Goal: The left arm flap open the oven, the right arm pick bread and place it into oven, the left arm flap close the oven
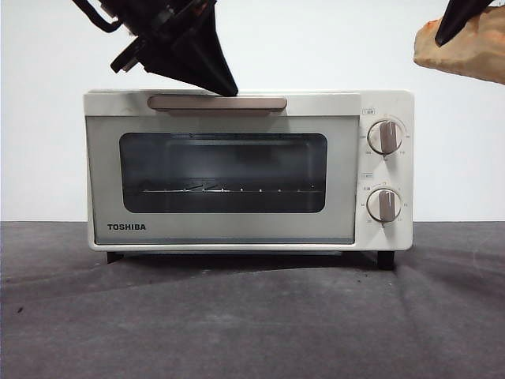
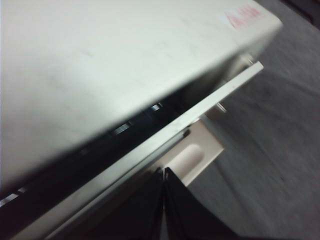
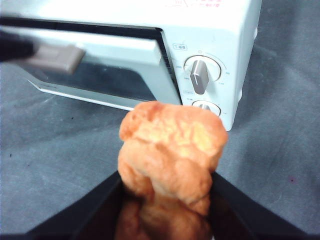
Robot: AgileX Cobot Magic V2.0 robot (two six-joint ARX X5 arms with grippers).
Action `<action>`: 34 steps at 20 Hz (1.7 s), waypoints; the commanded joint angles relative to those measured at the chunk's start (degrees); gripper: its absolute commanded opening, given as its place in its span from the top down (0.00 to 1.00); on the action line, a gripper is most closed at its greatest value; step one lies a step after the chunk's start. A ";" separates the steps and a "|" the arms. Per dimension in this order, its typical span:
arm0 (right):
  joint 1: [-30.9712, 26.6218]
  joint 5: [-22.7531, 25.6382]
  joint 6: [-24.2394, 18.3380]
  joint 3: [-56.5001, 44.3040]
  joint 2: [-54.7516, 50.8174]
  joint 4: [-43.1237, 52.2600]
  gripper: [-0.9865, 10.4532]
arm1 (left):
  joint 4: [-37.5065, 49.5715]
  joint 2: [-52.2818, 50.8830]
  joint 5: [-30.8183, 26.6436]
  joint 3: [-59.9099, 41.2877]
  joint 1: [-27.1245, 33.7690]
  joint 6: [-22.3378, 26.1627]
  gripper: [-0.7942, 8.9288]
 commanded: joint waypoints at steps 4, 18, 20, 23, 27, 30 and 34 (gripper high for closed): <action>0.39 0.07 -0.57 1.03 0.17 0.92 0.72 | -6.36 1.84 -0.59 -0.31 -2.80 0.22 0.90; 0.39 0.07 -0.79 1.03 0.17 0.92 0.72 | -16.59 1.84 -0.59 -0.31 -7.93 -0.20 0.90; 0.39 0.04 -0.79 1.03 0.17 0.90 0.72 | -17.53 1.84 -0.59 -0.31 -7.93 -0.37 0.90; 0.39 0.02 -0.81 1.03 0.17 0.90 0.72 | -17.97 1.77 -0.59 -0.31 -7.93 -1.46 0.90; 0.39 -0.04 -0.94 1.03 0.24 0.74 0.72 | -17.88 1.70 -0.59 -0.31 -7.93 -1.75 0.90; 0.39 -1.09 -0.94 1.03 0.28 0.61 0.72 | -18.03 0.52 0.72 -0.31 -7.93 -2.78 0.90; 0.39 -1.29 -0.94 1.03 0.28 0.61 0.72 | -18.10 -3.21 0.72 -0.31 -7.89 -3.21 0.90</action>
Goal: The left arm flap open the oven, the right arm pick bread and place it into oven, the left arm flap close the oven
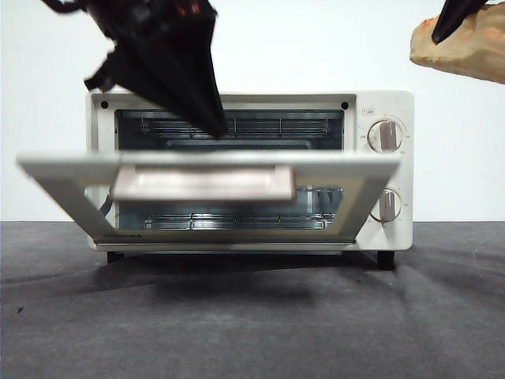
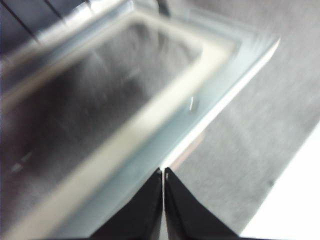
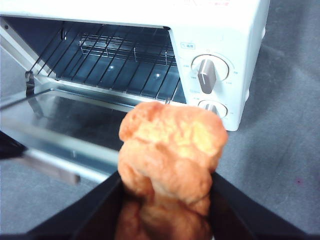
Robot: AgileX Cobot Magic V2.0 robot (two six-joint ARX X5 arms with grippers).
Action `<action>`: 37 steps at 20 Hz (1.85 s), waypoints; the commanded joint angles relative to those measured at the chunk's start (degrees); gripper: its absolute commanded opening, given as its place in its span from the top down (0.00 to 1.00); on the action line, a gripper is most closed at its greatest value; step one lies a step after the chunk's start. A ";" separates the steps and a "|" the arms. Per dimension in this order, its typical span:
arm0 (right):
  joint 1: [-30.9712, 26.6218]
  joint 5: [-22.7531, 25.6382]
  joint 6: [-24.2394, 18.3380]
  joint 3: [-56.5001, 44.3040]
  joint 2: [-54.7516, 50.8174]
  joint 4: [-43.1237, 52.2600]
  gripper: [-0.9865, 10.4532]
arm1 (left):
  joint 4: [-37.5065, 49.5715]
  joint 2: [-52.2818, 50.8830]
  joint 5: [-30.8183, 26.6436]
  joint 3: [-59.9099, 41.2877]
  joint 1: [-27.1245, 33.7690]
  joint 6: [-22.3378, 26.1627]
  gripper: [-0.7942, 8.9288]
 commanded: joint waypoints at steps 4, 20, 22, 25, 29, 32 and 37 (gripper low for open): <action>0.39 -0.39 -0.83 1.03 0.31 0.35 0.72 | 0.85 -4.81 0.11 0.46 0.87 -0.35 0.90; 3.61 -14.47 8.07 1.03 13.05 15.65 0.72 | 2.43 -30.93 -1.27 -18.40 21.03 -1.16 0.90; 4.76 -15.28 10.21 1.03 17.07 20.31 0.72 | 2.47 -33.31 -0.04 -21.00 22.47 -1.16 0.90; 5.81 -14.95 13.29 1.27 24.15 28.57 0.72 | 1.97 -35.85 1.53 -24.04 23.91 -1.14 0.90; 5.79 -11.52 14.84 3.48 33.22 34.07 0.72 | 1.51 -36.61 1.64 -24.87 23.96 -0.98 0.90; 5.79 -5.70 14.82 5.90 38.95 36.92 0.72 | 1.62 -36.61 1.64 -24.87 23.96 -0.98 0.90; 5.79 1.79 14.75 9.73 47.01 39.60 0.72 | 1.62 -36.59 1.64 -24.85 23.93 -0.94 0.90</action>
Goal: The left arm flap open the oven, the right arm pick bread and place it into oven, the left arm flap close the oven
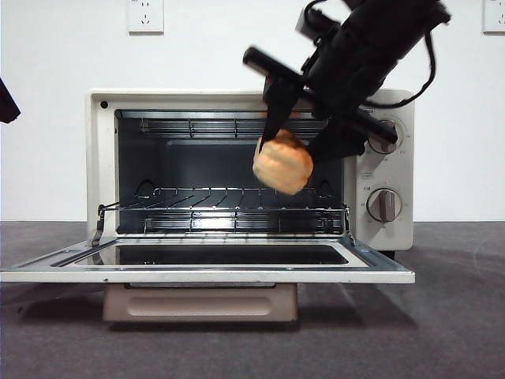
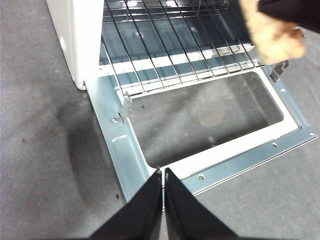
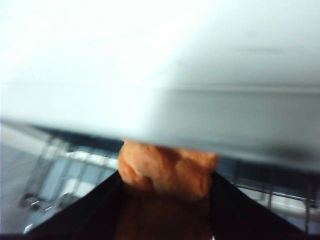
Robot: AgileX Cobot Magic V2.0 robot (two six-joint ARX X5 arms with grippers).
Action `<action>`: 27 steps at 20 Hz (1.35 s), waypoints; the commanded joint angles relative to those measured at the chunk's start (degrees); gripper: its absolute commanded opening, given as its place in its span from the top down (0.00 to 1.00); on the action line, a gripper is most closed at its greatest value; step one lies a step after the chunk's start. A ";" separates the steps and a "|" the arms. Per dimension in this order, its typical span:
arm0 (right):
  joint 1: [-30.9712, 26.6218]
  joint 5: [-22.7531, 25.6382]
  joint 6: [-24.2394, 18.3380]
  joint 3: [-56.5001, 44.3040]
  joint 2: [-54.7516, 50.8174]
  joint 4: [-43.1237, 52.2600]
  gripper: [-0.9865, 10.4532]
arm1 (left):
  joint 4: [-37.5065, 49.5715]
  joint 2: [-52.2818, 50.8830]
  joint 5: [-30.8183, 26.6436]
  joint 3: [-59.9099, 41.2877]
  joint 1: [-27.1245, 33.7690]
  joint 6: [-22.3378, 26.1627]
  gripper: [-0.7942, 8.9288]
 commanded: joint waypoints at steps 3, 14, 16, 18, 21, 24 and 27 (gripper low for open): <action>0.61 3.78 -0.42 2.12 5.53 3.08 0.66 | 0.35 0.26 0.28 0.22 -0.11 -0.07 0.90; 2.21 3.78 -0.57 2.12 3.87 1.57 0.54 | 0.33 0.26 0.28 0.22 -0.11 0.74 0.90; 2.64 3.74 -0.55 2.12 2.27 -0.20 0.54 | 0.37 0.26 0.28 0.22 -0.11 0.74 0.90; 3.17 3.72 -0.57 2.12 -0.07 -3.80 0.54 | 0.46 0.26 0.28 0.22 -0.11 0.79 0.90; 4.72 2.56 -2.23 2.12 -4.76 -9.92 0.54 | 1.07 0.28 0.28 0.22 -0.11 0.79 0.90; 6.80 0.20 -7.06 2.12 -10.27 -15.56 0.54 | 1.20 0.35 0.26 0.22 -0.11 0.79 0.90; 7.48 -1.14 -13.33 2.12 -16.76 -20.65 0.54 | 1.22 0.37 0.26 0.22 0.20 0.77 0.90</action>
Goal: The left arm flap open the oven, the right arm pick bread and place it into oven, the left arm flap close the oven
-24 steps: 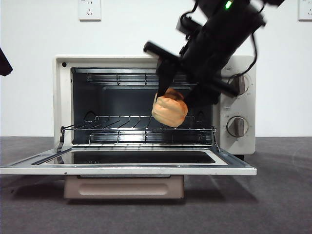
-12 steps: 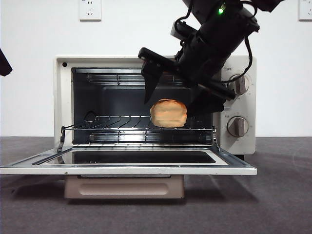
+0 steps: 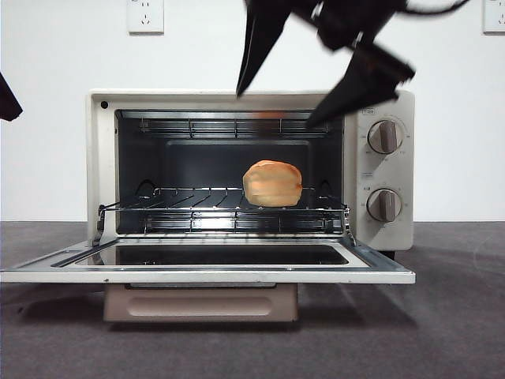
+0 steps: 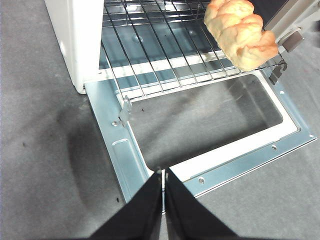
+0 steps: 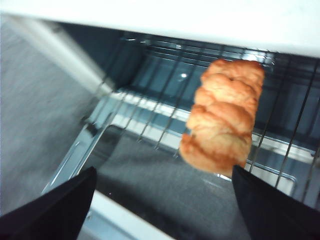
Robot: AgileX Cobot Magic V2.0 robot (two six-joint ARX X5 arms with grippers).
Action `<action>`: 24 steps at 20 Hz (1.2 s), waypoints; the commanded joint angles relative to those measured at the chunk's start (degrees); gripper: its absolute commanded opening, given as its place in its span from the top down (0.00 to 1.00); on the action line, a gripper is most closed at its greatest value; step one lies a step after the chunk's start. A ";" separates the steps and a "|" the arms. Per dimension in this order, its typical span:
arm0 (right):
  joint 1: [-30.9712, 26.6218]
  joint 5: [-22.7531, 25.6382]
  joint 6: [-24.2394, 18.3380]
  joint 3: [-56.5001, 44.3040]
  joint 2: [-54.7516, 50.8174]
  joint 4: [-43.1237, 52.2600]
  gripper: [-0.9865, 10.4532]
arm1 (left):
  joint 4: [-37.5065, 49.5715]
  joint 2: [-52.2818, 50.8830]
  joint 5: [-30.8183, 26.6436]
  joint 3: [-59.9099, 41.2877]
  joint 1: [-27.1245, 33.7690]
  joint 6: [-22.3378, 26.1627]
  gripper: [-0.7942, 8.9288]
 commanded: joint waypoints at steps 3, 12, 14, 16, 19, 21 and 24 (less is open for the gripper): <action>0.20 -0.66 -12.55 0.92 -8.61 -7.98 0.54 | 0.63 0.39 0.24 0.22 0.68 0.52 0.90; -0.13 -0.57 -18.51 0.90 -22.29 -24.90 0.54 | 8.15 6.49 3.43 -4.20 7.54 -0.83 0.90; -0.13 -0.57 -18.49 0.90 -23.98 -26.08 0.54 | 11.41 10.38 6.27 -5.27 10.03 -1.22 0.90; -0.13 -0.57 -18.49 0.90 -25.24 -27.02 0.54 | 13.57 15.28 7.41 -5.29 12.15 -0.96 0.90; -0.13 -0.57 -18.49 0.90 -26.71 -27.61 0.54 | 17.92 23.06 9.55 -5.29 13.77 -0.94 0.90; -0.13 -0.57 -18.49 0.90 -27.08 -27.63 0.54 | 20.39 27.74 10.62 -5.29 13.79 -0.72 0.90; -0.13 -0.55 -18.49 0.90 -27.28 -27.80 0.54 | 22.71 33.18 12.98 -5.29 13.70 -0.68 0.90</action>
